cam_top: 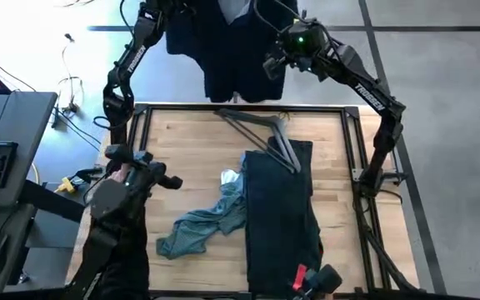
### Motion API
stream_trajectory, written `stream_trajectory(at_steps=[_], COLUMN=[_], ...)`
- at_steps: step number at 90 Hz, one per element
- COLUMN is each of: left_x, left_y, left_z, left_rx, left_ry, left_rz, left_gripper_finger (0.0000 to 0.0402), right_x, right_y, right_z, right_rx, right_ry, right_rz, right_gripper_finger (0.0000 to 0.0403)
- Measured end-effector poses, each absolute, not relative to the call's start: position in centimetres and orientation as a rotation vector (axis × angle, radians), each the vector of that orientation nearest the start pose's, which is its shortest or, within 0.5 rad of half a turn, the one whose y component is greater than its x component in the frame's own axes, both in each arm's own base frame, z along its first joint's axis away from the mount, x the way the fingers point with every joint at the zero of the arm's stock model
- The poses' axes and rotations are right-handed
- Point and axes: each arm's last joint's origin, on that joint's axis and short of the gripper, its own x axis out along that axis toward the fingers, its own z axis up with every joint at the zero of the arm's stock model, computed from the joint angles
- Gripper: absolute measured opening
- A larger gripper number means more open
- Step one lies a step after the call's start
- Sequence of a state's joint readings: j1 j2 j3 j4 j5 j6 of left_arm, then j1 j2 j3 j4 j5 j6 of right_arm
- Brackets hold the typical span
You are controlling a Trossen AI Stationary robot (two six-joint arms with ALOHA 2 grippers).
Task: Hang clothes
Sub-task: Hang the hangered blue polo shirt on the hanger rack
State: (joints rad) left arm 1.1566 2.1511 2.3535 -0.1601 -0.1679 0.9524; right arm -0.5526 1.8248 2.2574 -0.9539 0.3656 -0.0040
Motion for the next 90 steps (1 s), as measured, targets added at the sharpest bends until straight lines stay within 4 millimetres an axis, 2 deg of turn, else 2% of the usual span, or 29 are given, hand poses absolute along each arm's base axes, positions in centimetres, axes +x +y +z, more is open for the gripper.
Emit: stream_trajectory(at_steps=[37,55,67,78,90], left_x=[20.4,20.7,20.0,19.5,19.1], left_y=[44.5,44.4,44.0,43.3,42.2], left_z=[43.6,43.2,43.2,44.1,45.3], left_rx=[0.930,0.865,0.797,0.780,0.762], left_ry=[0.649,0.655,0.708,0.714,0.691], left_rz=[1.175,1.193,1.192,1.205,1.212], left_gripper_finger=[0.0057,0.0153,0.0203,0.0226,0.0233], right_x=[30.7,30.7,30.6,30.4,30.4], right_y=[-20.0,-20.0,-20.1,-20.3,-20.3], right_z=[46.8,46.7,46.8,46.8,46.7], right_rx=[0.059,0.061,0.053,0.036,0.033], right_ry=[0.539,0.546,0.549,0.557,0.563], right_rz=[-0.867,-0.863,-0.897,-0.943,-0.946], right_gripper_finger=[0.0326,0.0326,0.0326,0.0325,0.0325])
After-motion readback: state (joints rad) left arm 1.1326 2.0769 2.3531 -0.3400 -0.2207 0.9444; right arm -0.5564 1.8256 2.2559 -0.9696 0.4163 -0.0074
